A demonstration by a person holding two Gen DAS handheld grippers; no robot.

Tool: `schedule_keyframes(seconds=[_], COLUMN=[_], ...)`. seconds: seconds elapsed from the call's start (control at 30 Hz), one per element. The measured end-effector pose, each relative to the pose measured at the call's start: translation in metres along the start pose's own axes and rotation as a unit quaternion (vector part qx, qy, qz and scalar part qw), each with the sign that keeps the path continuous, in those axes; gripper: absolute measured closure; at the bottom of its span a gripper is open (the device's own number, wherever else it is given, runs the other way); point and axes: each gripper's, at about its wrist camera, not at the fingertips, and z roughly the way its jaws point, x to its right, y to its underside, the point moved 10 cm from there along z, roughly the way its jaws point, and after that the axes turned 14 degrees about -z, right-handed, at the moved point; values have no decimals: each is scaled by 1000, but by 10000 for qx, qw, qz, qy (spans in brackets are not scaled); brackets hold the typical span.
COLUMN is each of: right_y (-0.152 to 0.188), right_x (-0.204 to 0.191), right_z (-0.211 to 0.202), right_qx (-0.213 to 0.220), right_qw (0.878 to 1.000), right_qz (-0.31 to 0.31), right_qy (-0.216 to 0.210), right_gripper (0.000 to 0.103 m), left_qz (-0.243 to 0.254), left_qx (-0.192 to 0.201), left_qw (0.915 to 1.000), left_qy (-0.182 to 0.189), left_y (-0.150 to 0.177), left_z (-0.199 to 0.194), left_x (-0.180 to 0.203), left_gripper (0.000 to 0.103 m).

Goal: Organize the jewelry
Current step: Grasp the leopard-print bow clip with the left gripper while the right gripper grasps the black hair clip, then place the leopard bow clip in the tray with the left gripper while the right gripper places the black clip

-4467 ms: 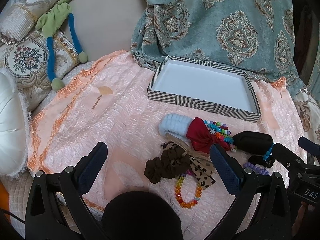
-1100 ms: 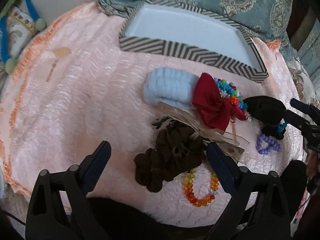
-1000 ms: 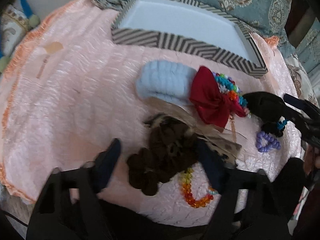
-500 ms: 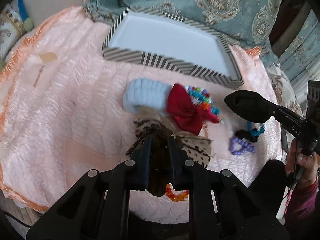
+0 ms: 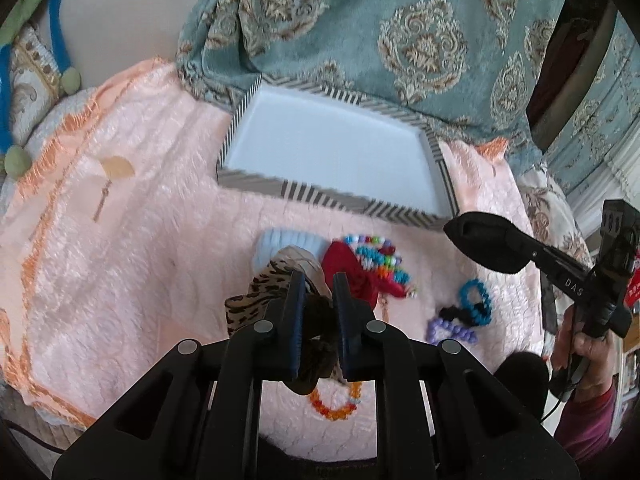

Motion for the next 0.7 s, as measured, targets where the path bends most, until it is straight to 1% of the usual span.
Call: schedule_keyframes(seconds=[0.2,0.37,0.47,0.53,0.7], right_y=[-22,-41,-50,-53,-50], right_x=[10,23,31,35,50], right_z=[3,21,37,51,86], right_qx=[162,204,178,106,-157], right_qw=[9997,9990,9986,9985,9975], right_qz=[126,294,390,389,470], right_qy=[153,252,307,371,499], right_gripper=[90,90,90,90,90], left_qz=[103,169,116,119,-170], left_qx=[373,641,743,737,539], left_qw=[9992,9976,9969,9967,9970], left_qy=[-50,-182,-242,-318,-529], left_y=[-44,-90,-120,-133,-156], left_z=[-10,-2,14,27,82], left_x=[18,33,39,39,23], left_gripper=[90,90,90,90,90])
